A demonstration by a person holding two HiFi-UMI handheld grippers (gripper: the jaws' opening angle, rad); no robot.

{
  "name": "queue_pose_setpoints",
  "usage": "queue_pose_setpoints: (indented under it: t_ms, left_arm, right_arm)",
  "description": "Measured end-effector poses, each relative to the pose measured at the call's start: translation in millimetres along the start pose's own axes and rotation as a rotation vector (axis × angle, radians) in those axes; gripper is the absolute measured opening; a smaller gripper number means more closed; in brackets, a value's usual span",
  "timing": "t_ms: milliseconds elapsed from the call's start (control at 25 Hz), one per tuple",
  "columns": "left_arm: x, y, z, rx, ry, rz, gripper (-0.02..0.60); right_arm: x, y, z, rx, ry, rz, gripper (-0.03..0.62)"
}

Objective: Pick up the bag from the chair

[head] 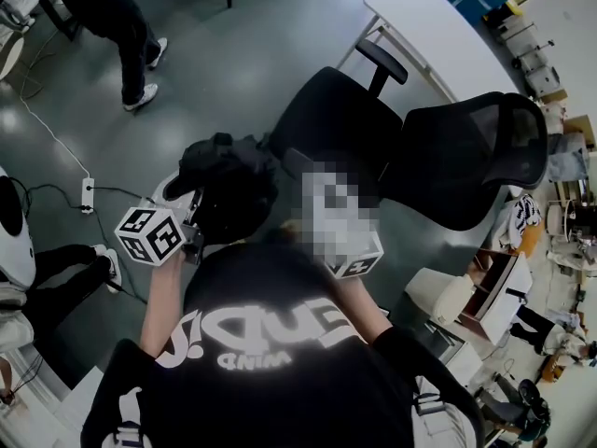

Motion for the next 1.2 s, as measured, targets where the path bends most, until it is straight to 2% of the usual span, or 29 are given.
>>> queue_pose_setpoints:
  t_ms: [400, 920, 1200]
  left_arm:
    - [-4.5, -3.3, -3.9, 0.041, -0.001, -0.026, 0.032]
    - [0.8, -32.2, 12.0, 0.107, -0.039, -0.069, 0.032]
    - [3.0, -38.8, 18.1, 0.134, -0.046, -0.075, 0.032]
  right_arm:
    - [-0.9, 6.4, -4.5, 0.0, -0.024, 0.046, 0.0]
    - [-0.9, 42.5, 26.8, 0.14, -0.042, 0.088, 0.0]
    - [-0.7, 51.9, 30.4, 0.169, -0.051, 0.105, 0.0]
Point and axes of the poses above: the fingertips, and each gripper's own axes: y forward along the fingers, z to its left, x out of its top, the point moved 5 cm from there along -y, backward along the fingers, and after that the axes turned 6 degrees about x, right-handed, at the moved point
